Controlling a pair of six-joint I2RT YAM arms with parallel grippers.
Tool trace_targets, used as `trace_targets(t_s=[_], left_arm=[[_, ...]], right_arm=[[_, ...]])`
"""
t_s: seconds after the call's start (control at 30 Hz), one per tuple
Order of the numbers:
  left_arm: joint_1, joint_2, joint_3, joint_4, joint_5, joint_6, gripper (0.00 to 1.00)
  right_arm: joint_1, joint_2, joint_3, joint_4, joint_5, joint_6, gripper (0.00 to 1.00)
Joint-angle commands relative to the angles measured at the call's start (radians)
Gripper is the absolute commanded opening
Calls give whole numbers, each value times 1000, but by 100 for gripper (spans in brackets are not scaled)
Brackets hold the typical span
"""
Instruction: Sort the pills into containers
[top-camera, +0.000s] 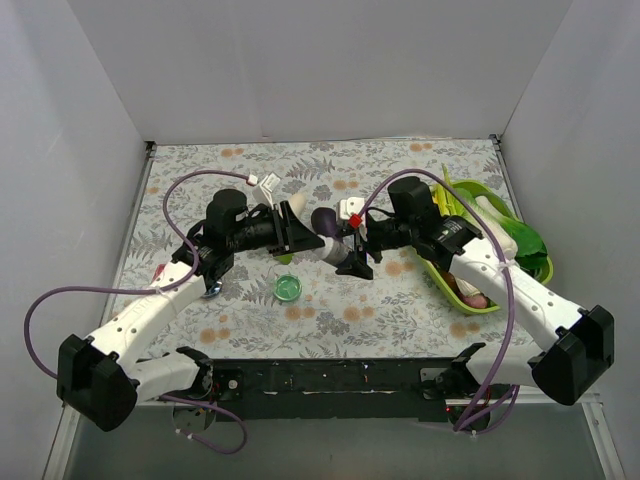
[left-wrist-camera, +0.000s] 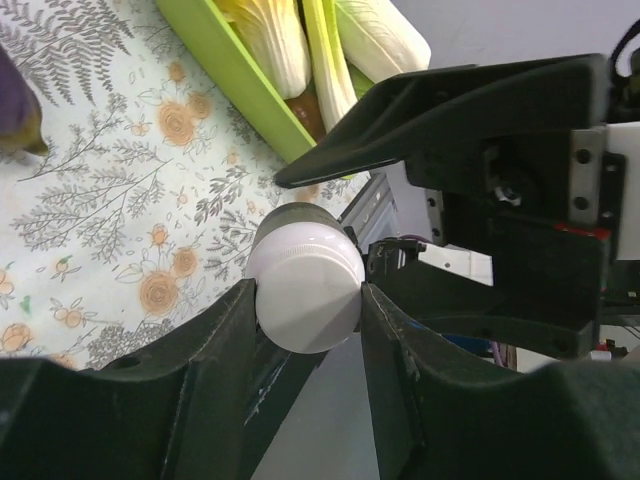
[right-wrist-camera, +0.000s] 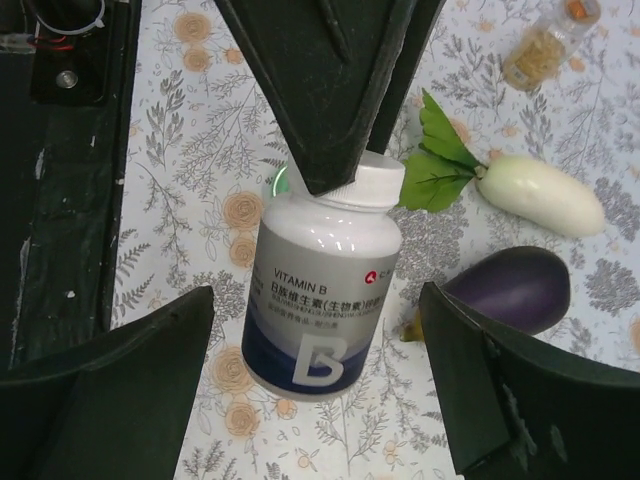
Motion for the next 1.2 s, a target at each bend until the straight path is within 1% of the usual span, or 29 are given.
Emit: trace_targets(t_s=[0.0, 0.1, 0.13, 0.2, 0.3, 0.33, 0.37, 0.43, 0.47, 0.5, 0.53, 0.57, 0.63, 0.67, 0.7, 0.77, 0.8, 0.83, 0.87, 0.93, 1.03, 1.07, 1.17], left_arm=[[-38, 5, -7, 108, -43, -51, 0], [-41, 0, -13, 125, -68, -62, 0], [-43, -3, -22, 129, -71, -70, 0], [-43, -9, -34, 148, -77, -82, 0], [-43, -9, -50, 164, -71, -97, 0], [-43, -12, -51, 166, -69, -103, 0], [-43, -13, -59, 171, -68, -103, 0], [-41, -27, -67, 172, -66, -109, 0], [-43, -33, -74, 178, -66, -117, 1], [-43, -41, -74, 178, -66, -119, 7], [-43, -50, -77, 178, -68, -113, 17], [-43, -76, -77, 160, -71, -76, 47], [-41, -105, -58, 119, -76, 1, 71], [-41, -143, -50, 74, -71, 47, 90], [-40, -162, -45, 59, -54, 150, 98], [-38, -199, -54, 21, 33, 254, 98], [-40, -229, -64, 14, 76, 369, 98], [-40, -246, -96, 13, 130, 421, 98], [-41, -263, -120, 32, 218, 473, 98], [-43, -322, -189, 71, 245, 554, 98], [-55, -386, -251, 155, 248, 617, 98], [-58, -388, -257, 180, 247, 622, 98], [-89, -351, -245, 181, 221, 645, 98]], right_arm=[[-1, 13, -47, 104, 0, 128, 90], [-1, 16, -70, 126, 1, 160, 86], [-1, 16, -74, 128, 3, 170, 82], [-1, 16, -82, 138, -11, 179, 77], [-1, 19, -84, 151, -45, 188, 55], [-3, 19, -82, 154, -51, 190, 36], [-3, 20, -79, 155, -59, 193, 26], [-4, 22, -71, 154, -88, 191, 8], [-3, 22, -70, 152, -98, 190, 5], [-4, 22, -70, 149, -124, 184, 3], [-4, 20, -70, 131, -138, 171, 1], [-4, 17, -70, 120, -151, 159, 1], [-6, 2, -71, 54, -175, 79, 1], [-6, -6, -74, 34, -175, 47, 1], [-6, -23, -77, 8, -172, -23, 1], [-6, -33, -82, -71, -175, -98, 1], [-6, -43, -84, -96, -195, -135, 1], [-6, -47, -85, -121, -209, -202, 1], [-7, -52, -90, -154, -220, -224, 1], [-6, -58, -93, -178, -244, -267, 1], [-6, -58, -96, -190, -249, -284, 1], [-4, -58, -97, -190, -250, -283, 1], [-4, -53, -105, -176, -269, -268, 1]])
